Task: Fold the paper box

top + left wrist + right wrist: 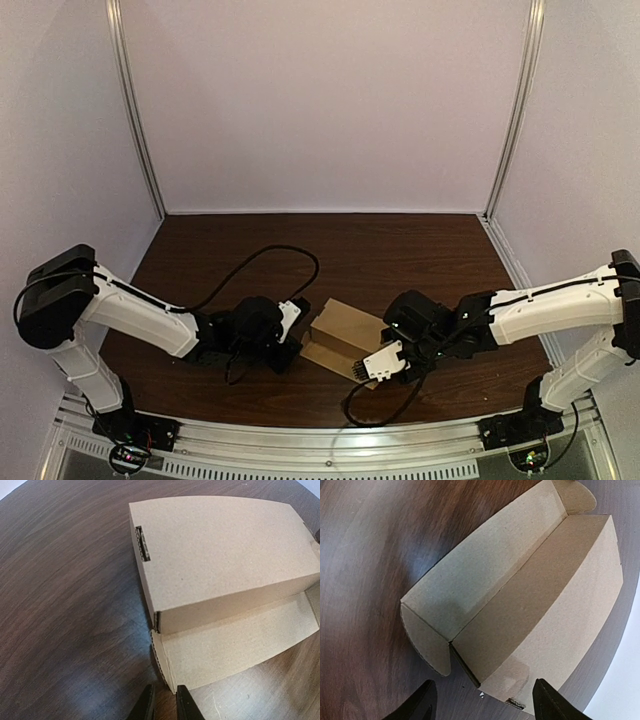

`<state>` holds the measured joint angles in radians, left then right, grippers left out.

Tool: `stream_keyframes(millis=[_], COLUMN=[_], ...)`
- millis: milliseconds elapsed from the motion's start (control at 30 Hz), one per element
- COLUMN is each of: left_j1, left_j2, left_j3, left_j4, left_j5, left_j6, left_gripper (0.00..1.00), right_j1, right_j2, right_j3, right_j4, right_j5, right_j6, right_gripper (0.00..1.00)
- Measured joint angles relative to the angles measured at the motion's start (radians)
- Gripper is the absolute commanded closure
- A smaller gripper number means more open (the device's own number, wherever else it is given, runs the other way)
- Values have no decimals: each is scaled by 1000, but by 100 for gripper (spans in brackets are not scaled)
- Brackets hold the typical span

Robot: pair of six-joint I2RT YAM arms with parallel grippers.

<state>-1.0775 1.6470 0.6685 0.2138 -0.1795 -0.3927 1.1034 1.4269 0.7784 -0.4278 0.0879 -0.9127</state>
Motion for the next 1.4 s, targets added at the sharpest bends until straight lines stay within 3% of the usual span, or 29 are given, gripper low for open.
stream_keyframes(millis=[200,567,1167,1400], left_j1=[0,0,0,0], left_j2=[30,31,44,55], left_j3=[33,35,49,71], left_j4=[-1,-2,-6,-30], left_j5=[0,0,-1,-6], left_j6=[1,2,22,39], left_gripper=[87,92,97,98], right_j1=[6,7,7,7], right_j2=[16,26,55,64], right_j3=[0,0,8,18], right_j4=[41,32,66,67], right_j5=[8,6,16,22], right_j6=[23,21,63,74], right_gripper=[45,43,55,56])
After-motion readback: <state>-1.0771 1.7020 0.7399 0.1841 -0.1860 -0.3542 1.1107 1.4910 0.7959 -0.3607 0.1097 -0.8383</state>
